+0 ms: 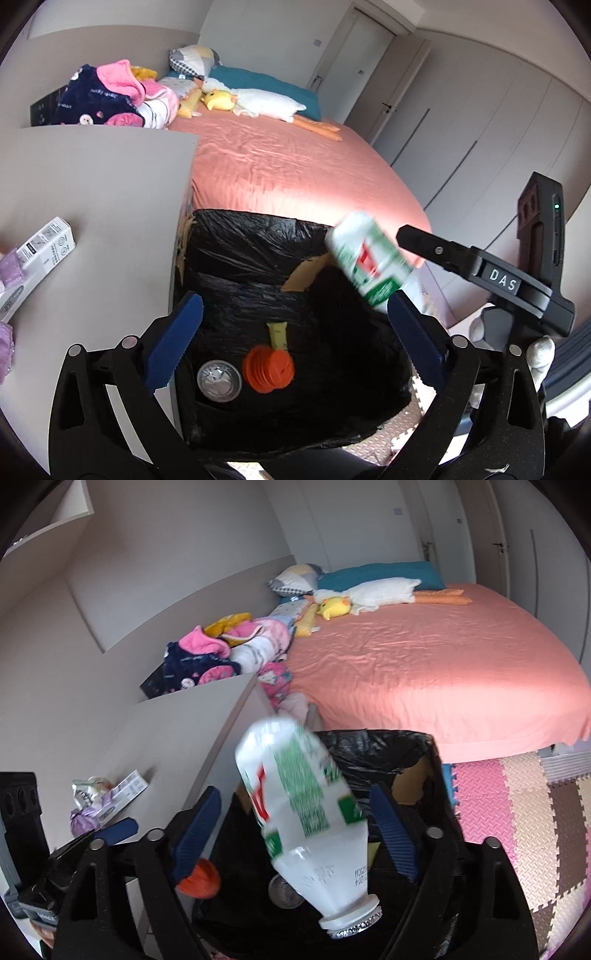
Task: Collect trash
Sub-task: 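Drop the orange cap and milk bottle into the black bin, then move the left gripper to the purple bag and grasp its knot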
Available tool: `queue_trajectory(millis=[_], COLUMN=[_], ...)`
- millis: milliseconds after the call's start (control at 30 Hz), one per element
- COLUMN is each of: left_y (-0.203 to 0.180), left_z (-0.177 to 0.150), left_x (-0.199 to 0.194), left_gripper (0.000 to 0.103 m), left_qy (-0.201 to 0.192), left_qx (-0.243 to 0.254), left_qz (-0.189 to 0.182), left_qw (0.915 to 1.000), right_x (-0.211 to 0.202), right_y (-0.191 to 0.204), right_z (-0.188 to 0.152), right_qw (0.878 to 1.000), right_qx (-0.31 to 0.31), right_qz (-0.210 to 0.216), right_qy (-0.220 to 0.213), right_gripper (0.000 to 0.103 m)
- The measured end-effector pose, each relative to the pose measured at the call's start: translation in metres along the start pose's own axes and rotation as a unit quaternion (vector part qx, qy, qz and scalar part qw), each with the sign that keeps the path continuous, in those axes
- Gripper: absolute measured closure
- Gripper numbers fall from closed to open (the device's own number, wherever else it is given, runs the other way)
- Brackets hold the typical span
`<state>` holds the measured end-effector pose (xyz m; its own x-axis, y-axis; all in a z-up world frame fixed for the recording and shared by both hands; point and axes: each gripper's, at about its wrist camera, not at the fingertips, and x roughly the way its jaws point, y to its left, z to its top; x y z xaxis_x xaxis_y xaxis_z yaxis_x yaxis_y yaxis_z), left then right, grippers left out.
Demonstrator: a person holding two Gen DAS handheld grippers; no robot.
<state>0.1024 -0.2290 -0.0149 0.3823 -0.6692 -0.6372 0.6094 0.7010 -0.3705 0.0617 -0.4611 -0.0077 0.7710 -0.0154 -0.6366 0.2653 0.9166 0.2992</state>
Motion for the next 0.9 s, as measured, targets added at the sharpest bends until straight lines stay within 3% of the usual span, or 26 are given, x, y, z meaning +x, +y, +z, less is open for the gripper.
queue_trajectory(millis=[200,900], left_y=[0.000,0.045], left_z=[0.001,-0.001], left_x=[-0.007,-0.054], left_gripper=[0.006,0.006], left_qy=[-0.011,-0.048], left_qx=[0.003,-0.035], left_qz=[0.031,0.117], left_qw=[0.9995,0.9914], right_x=[0.001,0.019], right_y=[-0.003,0.047], right_z=[0.001,-0.008], right_qw=[1.000,0.998], right_qx=[-0.001,-0.046], right_qz=[-0.008,0.044], right_qy=[-0.002,0.027], right_gripper=[0.017,0.017])
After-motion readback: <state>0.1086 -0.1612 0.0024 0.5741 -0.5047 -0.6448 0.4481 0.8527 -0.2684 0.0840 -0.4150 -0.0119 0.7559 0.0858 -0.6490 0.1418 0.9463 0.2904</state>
